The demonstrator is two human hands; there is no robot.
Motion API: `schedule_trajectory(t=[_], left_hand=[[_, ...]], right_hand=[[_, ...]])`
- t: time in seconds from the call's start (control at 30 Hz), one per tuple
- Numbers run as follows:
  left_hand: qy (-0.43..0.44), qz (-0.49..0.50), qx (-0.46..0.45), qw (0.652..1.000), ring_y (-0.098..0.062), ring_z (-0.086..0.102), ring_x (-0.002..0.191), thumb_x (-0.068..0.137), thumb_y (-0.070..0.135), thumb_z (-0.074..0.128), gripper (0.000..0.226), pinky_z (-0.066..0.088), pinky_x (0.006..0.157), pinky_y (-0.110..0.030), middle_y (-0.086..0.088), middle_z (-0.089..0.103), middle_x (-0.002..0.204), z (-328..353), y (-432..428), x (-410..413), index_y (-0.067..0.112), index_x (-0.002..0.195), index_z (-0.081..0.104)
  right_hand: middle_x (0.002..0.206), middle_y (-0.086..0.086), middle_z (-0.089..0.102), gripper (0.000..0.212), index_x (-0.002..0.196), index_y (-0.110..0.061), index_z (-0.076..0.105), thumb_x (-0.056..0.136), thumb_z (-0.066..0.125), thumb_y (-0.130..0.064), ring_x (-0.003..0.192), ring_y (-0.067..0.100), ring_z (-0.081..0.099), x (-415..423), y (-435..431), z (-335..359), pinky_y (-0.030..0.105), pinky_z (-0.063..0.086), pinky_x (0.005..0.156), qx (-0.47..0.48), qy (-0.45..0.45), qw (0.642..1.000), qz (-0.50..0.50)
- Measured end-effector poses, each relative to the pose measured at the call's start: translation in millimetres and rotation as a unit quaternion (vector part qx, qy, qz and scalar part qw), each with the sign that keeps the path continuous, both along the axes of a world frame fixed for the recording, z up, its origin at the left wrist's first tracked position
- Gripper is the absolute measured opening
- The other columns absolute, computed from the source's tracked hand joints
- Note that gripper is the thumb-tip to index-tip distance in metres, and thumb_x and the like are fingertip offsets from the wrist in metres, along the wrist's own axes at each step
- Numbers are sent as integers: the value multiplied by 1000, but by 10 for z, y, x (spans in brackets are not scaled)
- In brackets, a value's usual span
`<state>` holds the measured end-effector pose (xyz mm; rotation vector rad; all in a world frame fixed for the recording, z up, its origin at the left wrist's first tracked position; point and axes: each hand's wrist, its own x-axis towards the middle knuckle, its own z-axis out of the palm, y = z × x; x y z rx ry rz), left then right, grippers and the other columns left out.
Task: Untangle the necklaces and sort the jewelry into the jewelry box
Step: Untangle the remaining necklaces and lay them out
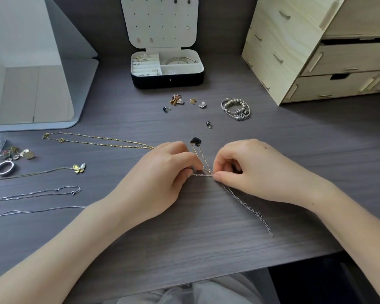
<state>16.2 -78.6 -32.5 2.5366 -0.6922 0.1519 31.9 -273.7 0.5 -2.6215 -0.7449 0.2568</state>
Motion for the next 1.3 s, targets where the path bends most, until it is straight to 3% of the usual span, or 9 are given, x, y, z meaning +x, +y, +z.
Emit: schedule_trajectory(t=[0.13,0.3,0.4,0.47,0.53,0.67,0.8,1.1,1.3], left_hand=[[6,-4,-42,999,-5,41,81,80,22,57,20,32,77,-8,12,58,90,28,-67,3,24,96,68],[108,-4,-137,985,1,52,94,75,28,69,32,37,81,-11,21,64,95,103,-206,27,25,105,57],[119,9,-148,982,3,55,82,79,25,72,22,39,73,-9,21,62,79,106,-240,51,24,95,57],[127,11,-162,979,3,55,71,81,24,70,10,39,65,-8,18,62,69,116,-249,63,23,84,61],[139,13,-166,976,2,54,65,83,24,68,5,37,62,-7,15,62,64,125,-243,66,22,80,65],[168,17,-180,969,-6,49,58,86,34,58,17,38,57,-17,7,60,64,123,-215,53,21,81,67],[196,27,-195,961,-7,38,55,90,32,57,16,32,54,-21,-4,55,66,141,-218,55,23,80,66],[235,15,-234,943,-32,52,73,75,53,52,26,43,67,-43,-15,61,77,138,-209,64,34,88,64],[226,22,-226,947,-26,45,62,79,46,53,19,37,57,-35,-13,57,70,140,-222,55,32,88,64]], right_hand=[[68,-11,56,13,75,-30,59,86,61,-23,68,-1,49,33,-45,-1,11,35,61,42,51,998,5],[63,-15,55,15,75,-30,61,86,63,-20,59,2,46,82,-113,10,13,34,57,121,83,989,-6],[63,-19,59,16,75,-29,61,88,62,-20,54,7,44,94,-150,21,18,37,53,172,111,979,-6],[74,-9,65,12,79,-24,62,90,61,-18,69,24,57,103,-158,30,34,47,67,204,131,970,0],[76,-2,68,10,82,-16,60,90,60,-9,74,23,61,108,-164,35,41,46,73,240,164,957,8],[74,-2,65,12,87,-18,59,79,68,-16,64,14,51,130,-188,9,34,40,61,275,189,942,16],[75,-6,65,21,89,-20,58,72,70,-17,63,14,48,139,-209,-19,33,37,61,290,171,942,5],[71,-17,61,26,78,-28,60,72,77,-8,65,-1,47,70,-212,18,9,34,60,225,87,970,-12],[66,-27,56,7,74,-29,64,81,64,-30,68,-5,50,41,-158,-17,4,34,64,235,17,971,-28]])
